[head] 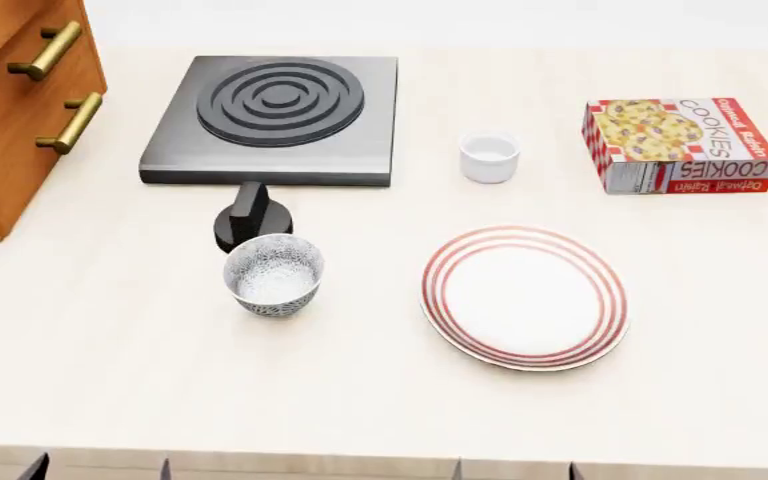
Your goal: Pick the akita bowl on the wooden cabinet and place it on the plate.
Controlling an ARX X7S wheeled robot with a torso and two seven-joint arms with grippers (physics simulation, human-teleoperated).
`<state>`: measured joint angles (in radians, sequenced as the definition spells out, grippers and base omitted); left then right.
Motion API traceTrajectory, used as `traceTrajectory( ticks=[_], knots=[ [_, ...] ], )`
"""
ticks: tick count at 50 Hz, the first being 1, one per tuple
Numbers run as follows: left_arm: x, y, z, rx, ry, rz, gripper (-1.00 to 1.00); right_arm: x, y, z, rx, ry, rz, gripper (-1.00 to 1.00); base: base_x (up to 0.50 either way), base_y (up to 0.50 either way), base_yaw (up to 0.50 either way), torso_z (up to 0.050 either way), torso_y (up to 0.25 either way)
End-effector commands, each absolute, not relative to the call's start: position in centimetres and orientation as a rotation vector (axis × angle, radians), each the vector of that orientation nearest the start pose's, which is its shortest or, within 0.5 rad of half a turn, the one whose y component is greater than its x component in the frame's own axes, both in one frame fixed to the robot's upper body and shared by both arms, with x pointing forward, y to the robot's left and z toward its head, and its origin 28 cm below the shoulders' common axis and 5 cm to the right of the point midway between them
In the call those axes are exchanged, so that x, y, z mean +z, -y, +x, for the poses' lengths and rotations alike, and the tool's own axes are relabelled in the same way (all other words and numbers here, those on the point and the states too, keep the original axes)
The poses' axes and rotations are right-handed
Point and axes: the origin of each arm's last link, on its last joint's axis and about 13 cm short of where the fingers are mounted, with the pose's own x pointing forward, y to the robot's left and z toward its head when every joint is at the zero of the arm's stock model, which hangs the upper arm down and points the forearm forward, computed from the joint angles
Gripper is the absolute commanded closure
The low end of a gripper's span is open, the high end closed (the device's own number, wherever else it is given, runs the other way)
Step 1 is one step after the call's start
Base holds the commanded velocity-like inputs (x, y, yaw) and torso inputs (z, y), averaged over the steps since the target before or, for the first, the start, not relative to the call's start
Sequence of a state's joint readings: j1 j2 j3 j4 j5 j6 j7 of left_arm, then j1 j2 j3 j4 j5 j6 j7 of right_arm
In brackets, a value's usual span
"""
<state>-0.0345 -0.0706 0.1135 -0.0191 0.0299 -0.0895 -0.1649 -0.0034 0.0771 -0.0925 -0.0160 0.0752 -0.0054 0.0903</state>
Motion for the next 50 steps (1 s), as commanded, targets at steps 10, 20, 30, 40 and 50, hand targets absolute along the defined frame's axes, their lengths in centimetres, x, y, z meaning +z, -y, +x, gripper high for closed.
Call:
traceTrajectory(
  ticks=[10, 20, 30, 40, 50],
  knots=[
    [1.38, -20.31, 20.69, 0.021, -0.005, 0.093, -1.0, 2.59, 9.5, 20.03, 0.011, 0.133, 0.031, -1.0, 0.0, 0.0, 0.0, 0.0, 0.0],
    [1.4, -20.27, 20.7, 0.005, 0.0, 0.075, -1.0, 2.46, 9.47, 20.12, 0.008, 0.131, 0.017, -1.0, 0.0, 0.0, 0.0, 0.047, 0.0],
    [1.33, -20.22, 20.78, 0.002, -0.003, 0.075, -1.0, 2.42, 9.5, 20.16, 0.001, 0.128, 0.015, -1.0, 0.0, 0.0, 0.0, 0.05, 0.0],
    [1.33, -20.18, 20.77, 0.0, -0.003, 0.073, -1.0, 2.44, 9.51, 20.17, 0.008, 0.131, 0.026, -1.0, 0.0, 0.0, 0.0, 0.05, 0.0],
    [1.36, -20.19, 20.76, 0.005, -0.002, 0.066, -1.0, 2.2, 9.65, 20.35, 0.024, 0.089, 0.061, -1.0, 0.0, 0.0, 0.0, 0.05, 0.0]
  ],
)
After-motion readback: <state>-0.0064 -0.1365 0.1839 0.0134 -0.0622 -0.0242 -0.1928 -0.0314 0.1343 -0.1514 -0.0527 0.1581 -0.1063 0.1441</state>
